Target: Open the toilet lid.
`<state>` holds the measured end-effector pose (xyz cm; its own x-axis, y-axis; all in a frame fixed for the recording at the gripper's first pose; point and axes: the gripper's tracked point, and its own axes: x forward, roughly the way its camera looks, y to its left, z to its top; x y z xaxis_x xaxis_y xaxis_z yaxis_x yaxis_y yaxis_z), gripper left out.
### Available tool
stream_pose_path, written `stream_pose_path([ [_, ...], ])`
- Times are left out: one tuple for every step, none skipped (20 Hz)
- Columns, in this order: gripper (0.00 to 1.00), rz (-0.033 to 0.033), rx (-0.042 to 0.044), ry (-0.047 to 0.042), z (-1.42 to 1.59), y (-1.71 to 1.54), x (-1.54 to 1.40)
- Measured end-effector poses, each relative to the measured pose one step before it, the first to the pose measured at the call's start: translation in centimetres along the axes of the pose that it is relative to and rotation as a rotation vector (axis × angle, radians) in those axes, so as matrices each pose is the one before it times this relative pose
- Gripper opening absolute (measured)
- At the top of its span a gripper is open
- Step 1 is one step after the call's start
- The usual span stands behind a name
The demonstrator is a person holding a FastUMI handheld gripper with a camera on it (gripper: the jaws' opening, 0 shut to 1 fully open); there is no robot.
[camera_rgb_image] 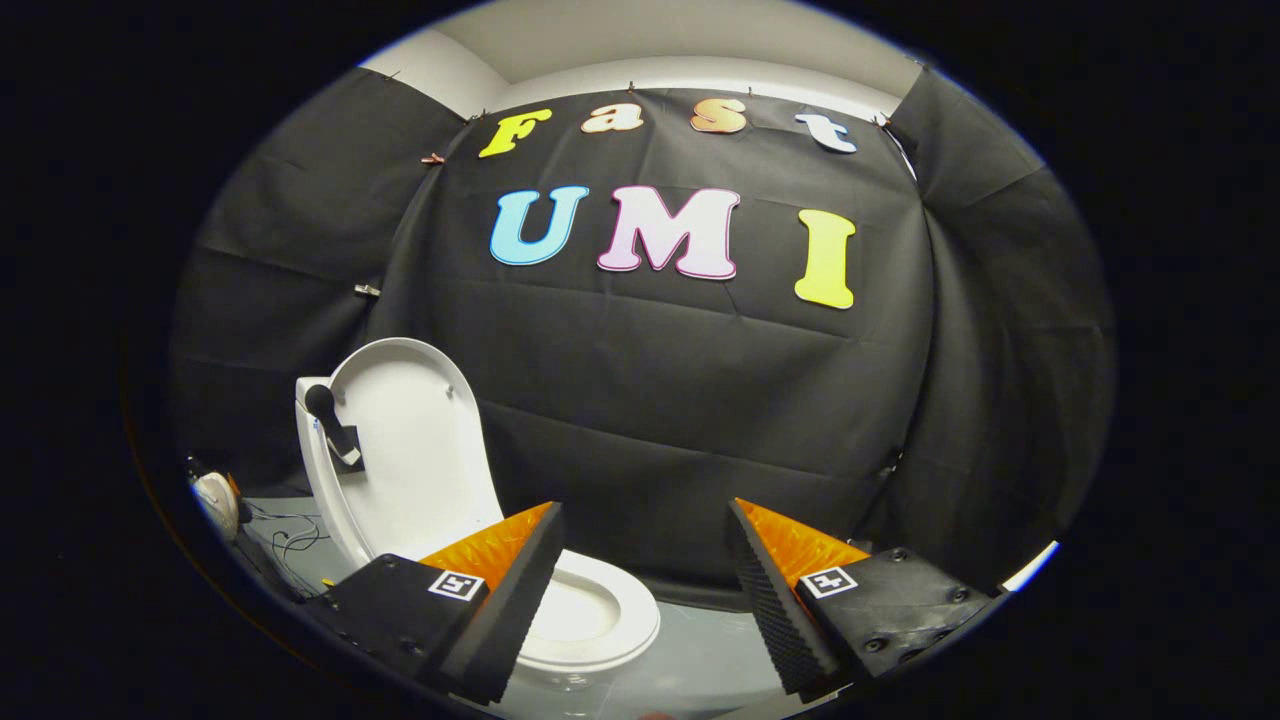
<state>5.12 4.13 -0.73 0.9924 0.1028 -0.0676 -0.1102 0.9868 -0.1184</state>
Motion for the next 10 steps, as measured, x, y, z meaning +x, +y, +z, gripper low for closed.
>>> stream_pose_path([
  [0.99, -0.00193, -0.00474, -0.00123, 0.001, -0.065, -0.022],
  [0.99, -0.00112, -0.00182, 0.00142, -0.013, -0.12, 0.073],
  [0.99, -0.00096, 0.00347, 0.00261, 0.012, -0.085, 0.025],
  [0.99, -0.00081, 0.00522, 0.00156, -0.046, -0.107, -0.013],
  [0.99, -0.00156, 0.00324, 0.00138, 0.011, -0.081, -0.024],
  [0.99, -0.00226, -0.00041, 0.00027, -0.042, -0.051, 0.042],
  [0.99, -0.00046, -0.00025, -0.00058, -0.005, -0.016, -0.027],
  [0.99, -0.00077, 0.00019, 0.00005, -0.03, -0.086, 0.011],
  [0.99, 0.00108, 0.00111, -0.00033, -0.017, 0.021, -0.018],
  [0.99, 0.00105, 0.00067, -0.00041, 0.137, 0.115, -0.005],
])
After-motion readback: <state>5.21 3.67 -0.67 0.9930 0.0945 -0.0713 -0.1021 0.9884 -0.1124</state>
